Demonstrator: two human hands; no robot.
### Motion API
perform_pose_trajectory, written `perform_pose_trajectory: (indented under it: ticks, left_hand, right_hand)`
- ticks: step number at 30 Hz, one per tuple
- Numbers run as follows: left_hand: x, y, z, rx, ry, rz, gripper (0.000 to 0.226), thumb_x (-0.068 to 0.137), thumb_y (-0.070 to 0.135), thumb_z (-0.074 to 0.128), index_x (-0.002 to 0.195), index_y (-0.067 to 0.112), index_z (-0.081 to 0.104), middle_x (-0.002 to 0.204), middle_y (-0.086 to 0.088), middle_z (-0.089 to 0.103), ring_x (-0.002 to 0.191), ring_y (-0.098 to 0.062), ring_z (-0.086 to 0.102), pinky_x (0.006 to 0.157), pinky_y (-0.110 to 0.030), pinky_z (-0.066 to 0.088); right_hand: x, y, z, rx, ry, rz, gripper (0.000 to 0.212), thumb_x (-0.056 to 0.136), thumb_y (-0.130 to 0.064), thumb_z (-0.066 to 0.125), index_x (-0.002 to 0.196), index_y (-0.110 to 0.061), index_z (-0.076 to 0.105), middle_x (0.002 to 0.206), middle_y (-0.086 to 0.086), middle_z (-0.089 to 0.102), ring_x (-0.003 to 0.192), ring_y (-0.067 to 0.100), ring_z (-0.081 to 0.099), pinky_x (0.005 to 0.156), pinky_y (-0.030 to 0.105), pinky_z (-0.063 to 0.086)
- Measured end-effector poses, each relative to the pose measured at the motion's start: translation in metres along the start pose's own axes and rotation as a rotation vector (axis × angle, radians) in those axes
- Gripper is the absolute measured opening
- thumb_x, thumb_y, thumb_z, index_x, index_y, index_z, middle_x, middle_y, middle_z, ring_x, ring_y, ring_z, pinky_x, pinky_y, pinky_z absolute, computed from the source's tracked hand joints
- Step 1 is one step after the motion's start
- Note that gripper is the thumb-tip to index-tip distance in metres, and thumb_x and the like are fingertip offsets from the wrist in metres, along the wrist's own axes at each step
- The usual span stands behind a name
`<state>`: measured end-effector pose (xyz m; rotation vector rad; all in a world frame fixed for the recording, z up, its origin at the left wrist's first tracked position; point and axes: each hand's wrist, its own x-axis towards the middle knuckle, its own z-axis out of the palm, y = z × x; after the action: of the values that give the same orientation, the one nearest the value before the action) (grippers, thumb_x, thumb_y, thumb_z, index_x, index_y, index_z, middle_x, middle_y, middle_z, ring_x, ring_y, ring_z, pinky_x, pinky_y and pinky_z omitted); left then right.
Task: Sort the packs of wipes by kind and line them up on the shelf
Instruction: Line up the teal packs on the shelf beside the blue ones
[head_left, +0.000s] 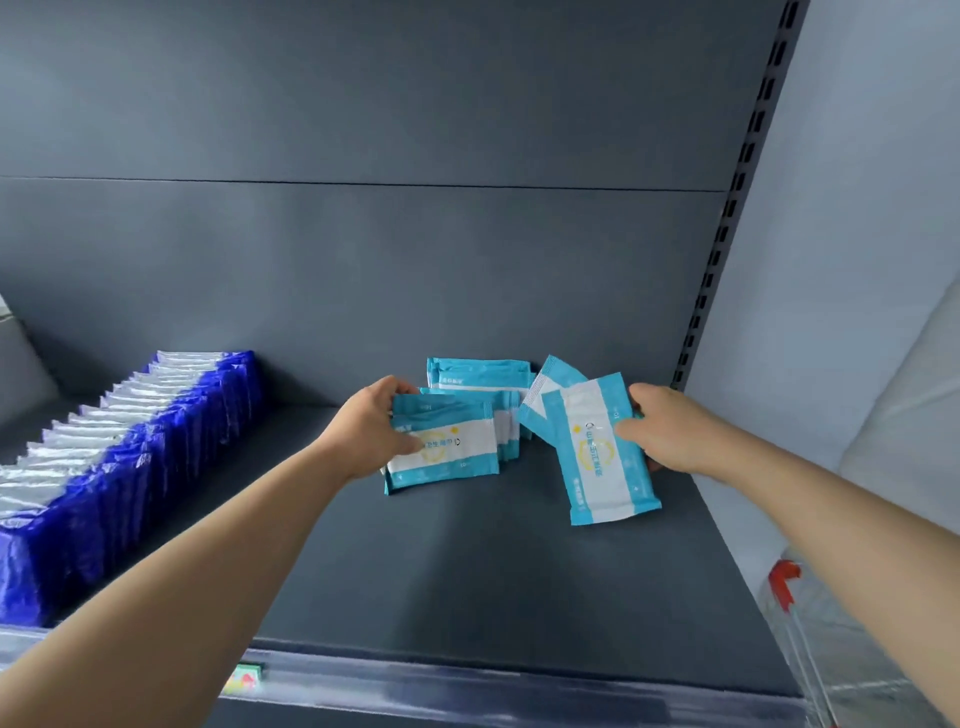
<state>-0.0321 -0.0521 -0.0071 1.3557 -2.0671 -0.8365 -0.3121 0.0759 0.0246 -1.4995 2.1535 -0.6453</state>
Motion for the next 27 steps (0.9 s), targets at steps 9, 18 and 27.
perform_pose_trajectory:
  ticks: [9, 18, 27]
  left_hand:
    - [0.016, -0.025, -0.019, -0.133, -0.135, 0.083, 0.051, 0.071, -0.007, 0.078, 0.108, 0.021, 0.059, 0.117, -0.001, 0.062, 0.101, -0.016, 0.062, 0.087, -0.034, 0.054]
    - [0.009, -0.032, -0.025, -0.213, -0.236, 0.134, 0.042, 0.074, -0.009, 0.075, 0.100, 0.021, 0.061, 0.107, 0.001, 0.069, 0.091, -0.020, 0.071, 0.084, -0.039, 0.058]
    - [0.010, -0.049, -0.041, 0.018, -0.159, 0.113, 0.026, 0.074, 0.013, 0.082, 0.093, 0.023, 0.067, 0.092, 0.005, 0.071, 0.079, -0.012, 0.066, 0.075, -0.030, 0.054]
  right_hand:
    - [0.003, -0.001, 0.020, -0.129, -0.022, 0.275, 0.011, 0.091, -0.010, 0.044, 0.087, -0.005, 0.054, 0.087, 0.007, 0.064, 0.071, 0.019, 0.064, 0.054, 0.030, 0.053]
    - [0.008, -0.054, 0.056, 0.052, 0.012, -0.187, 0.038, 0.084, -0.020, 0.069, 0.122, -0.021, 0.062, 0.120, -0.007, 0.064, 0.104, 0.004, 0.060, 0.090, 0.018, 0.044]
    - [0.027, -0.070, 0.062, 0.256, 0.055, -0.127, 0.005, 0.089, -0.018, 0.061, 0.087, -0.016, 0.065, 0.090, 0.012, 0.072, 0.078, 0.021, 0.066, 0.081, 0.043, 0.053]
